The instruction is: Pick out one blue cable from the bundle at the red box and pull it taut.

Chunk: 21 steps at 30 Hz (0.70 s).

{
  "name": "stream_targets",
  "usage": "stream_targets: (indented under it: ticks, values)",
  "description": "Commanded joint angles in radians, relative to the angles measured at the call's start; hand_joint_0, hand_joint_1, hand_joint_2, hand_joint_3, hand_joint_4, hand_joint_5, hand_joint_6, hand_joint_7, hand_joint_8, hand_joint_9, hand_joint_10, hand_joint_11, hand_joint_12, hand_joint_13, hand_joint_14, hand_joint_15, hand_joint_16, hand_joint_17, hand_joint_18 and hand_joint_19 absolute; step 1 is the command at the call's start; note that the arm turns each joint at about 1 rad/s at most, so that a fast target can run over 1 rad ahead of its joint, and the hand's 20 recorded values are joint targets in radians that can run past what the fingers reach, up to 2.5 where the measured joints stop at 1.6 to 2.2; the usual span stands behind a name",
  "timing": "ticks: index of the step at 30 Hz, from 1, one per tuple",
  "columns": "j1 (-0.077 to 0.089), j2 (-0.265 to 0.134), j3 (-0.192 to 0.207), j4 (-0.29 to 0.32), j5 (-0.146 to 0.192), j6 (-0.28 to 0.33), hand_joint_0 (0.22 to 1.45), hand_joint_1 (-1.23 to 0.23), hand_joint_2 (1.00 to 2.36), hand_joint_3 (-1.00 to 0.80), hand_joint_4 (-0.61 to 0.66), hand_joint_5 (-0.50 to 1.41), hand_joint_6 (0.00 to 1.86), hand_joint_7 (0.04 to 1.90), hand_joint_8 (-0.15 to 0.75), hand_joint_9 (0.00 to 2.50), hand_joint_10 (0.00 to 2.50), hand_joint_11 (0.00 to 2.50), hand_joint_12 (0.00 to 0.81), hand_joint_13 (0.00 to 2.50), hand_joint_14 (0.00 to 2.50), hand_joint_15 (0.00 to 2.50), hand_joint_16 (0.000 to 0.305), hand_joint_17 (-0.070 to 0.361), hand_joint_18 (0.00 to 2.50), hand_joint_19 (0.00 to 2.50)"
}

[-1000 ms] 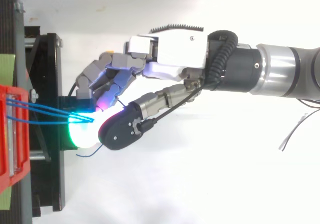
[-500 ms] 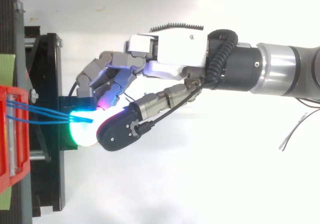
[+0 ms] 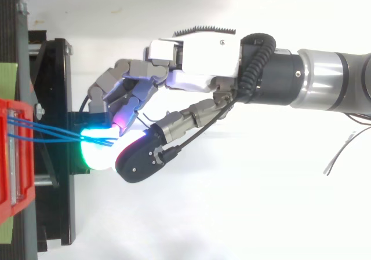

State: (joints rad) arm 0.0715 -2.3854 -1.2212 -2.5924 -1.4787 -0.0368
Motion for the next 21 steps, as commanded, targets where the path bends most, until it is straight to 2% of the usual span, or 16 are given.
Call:
stream_targets:
  ticks: [1,5,9,16,19,21]
  values:
    - [0.001,0.000,0.000,0.000,0.000,0.000,0.66,-0.79,1.00,-0.50,-0.13,-0.16,0.94,0.87,0.200,0.97,0.02,0.69,0.152,0.73,0.02,0.53,0.006,0.014,0.21,0.44]
    - [-0.001,0.000,0.000,0.000,0.000,0.000,0.55,-0.67,1.00,-0.50,-0.03,-0.15,0.92,0.80,0.200,1.00,0.02,0.68,0.168,0.75,0.02,0.52,0.008,0.018,0.23,0.44]
    - [-0.001,0.000,0.000,0.000,0.000,0.000,0.51,-0.59,1.00,-0.50,-0.01,-0.14,0.92,0.78,0.214,1.03,0.02,0.69,0.178,0.76,0.02,0.52,0.011,0.024,0.23,0.44]
    - [-0.001,0.000,0.009,-0.009,0.000,0.000,0.49,-0.53,1.00,-0.50,-0.01,-0.13,0.90,0.78,0.214,1.03,0.02,0.68,0.182,0.75,0.02,0.51,0.012,0.026,0.23,0.44]
    - [-0.001,0.000,0.008,-0.011,0.002,0.000,0.55,-0.51,1.00,-0.50,-0.03,-0.14,0.89,0.81,0.205,1.02,0.02,0.68,0.167,0.74,0.02,0.52,0.009,0.020,0.21,0.46]
    - [-0.001,0.000,0.009,-0.014,0.000,0.000,0.58,-0.55,1.00,-0.50,-0.06,-0.13,0.90,0.84,0.201,1.02,0.02,0.68,0.158,0.74,0.02,0.53,0.008,0.017,0.20,0.46]
